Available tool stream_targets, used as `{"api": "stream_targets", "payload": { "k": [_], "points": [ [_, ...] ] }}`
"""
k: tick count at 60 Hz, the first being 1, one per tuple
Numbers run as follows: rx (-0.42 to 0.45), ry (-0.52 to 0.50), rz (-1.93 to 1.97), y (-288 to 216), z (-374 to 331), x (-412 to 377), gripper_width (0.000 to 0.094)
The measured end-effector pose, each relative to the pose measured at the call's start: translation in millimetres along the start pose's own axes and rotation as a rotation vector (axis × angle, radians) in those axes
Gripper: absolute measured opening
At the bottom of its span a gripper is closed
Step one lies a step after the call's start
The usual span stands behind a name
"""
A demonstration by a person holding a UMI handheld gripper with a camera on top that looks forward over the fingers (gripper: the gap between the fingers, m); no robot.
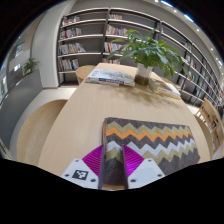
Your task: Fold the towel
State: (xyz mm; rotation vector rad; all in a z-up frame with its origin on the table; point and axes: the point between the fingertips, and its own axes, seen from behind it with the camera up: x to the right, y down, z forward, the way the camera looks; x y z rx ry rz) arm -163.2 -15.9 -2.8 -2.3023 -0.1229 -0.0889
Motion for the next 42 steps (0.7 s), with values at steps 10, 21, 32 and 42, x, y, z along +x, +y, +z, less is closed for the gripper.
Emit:
{"api": "stream_targets", "payload": {
  "k": [10,21,32,42],
  "points": [
    [-0.019,0.017,-0.087,2.0,3.6,9.4,0.0073],
    [0.005,-0.055,-0.028,-30.2,-26.3,29.7,0.0060],
    [0.100,0.005,-0.045,-79.5,-75.8,135.8,0.0059],
    [0.090,0.049,0.016,-62.5,-70.3,238.2,0.0075]
  ]
}}
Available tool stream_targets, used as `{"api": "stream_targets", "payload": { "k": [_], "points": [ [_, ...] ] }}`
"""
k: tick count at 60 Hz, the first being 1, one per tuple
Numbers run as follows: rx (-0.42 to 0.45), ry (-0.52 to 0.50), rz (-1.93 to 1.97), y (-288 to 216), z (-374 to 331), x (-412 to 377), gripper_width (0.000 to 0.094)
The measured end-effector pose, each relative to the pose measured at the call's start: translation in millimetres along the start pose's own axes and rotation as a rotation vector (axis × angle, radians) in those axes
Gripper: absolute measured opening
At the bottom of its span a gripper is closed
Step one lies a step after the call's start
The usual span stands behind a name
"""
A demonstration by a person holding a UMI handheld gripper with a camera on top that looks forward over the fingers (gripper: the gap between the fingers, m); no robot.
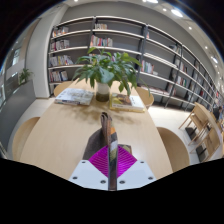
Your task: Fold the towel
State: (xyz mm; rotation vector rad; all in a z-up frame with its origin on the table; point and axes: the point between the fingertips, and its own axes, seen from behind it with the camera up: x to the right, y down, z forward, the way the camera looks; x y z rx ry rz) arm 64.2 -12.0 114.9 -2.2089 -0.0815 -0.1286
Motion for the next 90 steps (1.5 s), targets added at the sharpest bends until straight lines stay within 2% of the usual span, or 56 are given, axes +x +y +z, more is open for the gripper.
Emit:
{"api": "stream_targets", "payload": {
  "k": [3,8,16,21,27,35,46,52,74,90],
  "points": [
    [-0.037,-0.019,0.022,22.2,14.1,14.5,0.0166],
    [-0.114,-0.061,0.006,55.2,33.1,29.4,0.0483],
    [-0.123,-0.081,-0.036,70.8,33.8,42.0,0.0623],
    [-0.088,-0.062,-0.043,53.2,18.4,48.8,0.0719],
    [-0.013,-0.094,-0.019,16.4,-16.7,42.4,0.0821],
    [0.074,-0.096,0.003,-28.4,-71.3,36.8,0.0824],
    [0.148,-0.113,0.046,-52.3,-145.5,16.9,0.0824],
    [0.167,-0.112,0.074,-40.4,-179.4,5.3,0.0822],
    [0.145,-0.079,0.080,34.2,-271.3,-32.8,0.0821],
    [0.148,-0.067,0.070,47.5,-298.7,-45.1,0.0824]
  ]
}}
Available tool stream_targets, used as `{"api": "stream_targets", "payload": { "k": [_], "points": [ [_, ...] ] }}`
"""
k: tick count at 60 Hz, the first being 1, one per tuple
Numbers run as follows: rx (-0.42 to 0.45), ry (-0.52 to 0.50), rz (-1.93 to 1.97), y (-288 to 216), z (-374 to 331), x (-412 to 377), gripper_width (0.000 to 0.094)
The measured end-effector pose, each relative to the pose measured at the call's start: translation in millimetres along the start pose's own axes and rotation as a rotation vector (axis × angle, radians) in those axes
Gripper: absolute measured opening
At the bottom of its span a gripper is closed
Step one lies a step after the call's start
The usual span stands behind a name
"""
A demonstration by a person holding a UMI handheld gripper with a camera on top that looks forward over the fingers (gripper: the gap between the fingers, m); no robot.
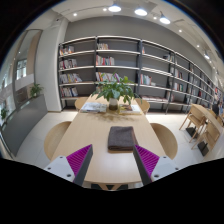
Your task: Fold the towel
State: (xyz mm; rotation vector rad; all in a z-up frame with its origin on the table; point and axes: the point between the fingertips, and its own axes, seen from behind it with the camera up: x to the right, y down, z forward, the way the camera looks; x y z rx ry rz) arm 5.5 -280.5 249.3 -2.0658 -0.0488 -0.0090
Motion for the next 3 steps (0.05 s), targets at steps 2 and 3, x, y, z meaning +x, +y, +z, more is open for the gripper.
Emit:
{"api": "stream_targets", "payload": {
  "k": [2,3],
  "points": [
    [-0.001,0.002,-0.001,0.9,-1.9,-0.3,0.0824],
    [-0.002,0.003,-0.002,1.3,-2.5,0.3,0.0823]
  ]
}}
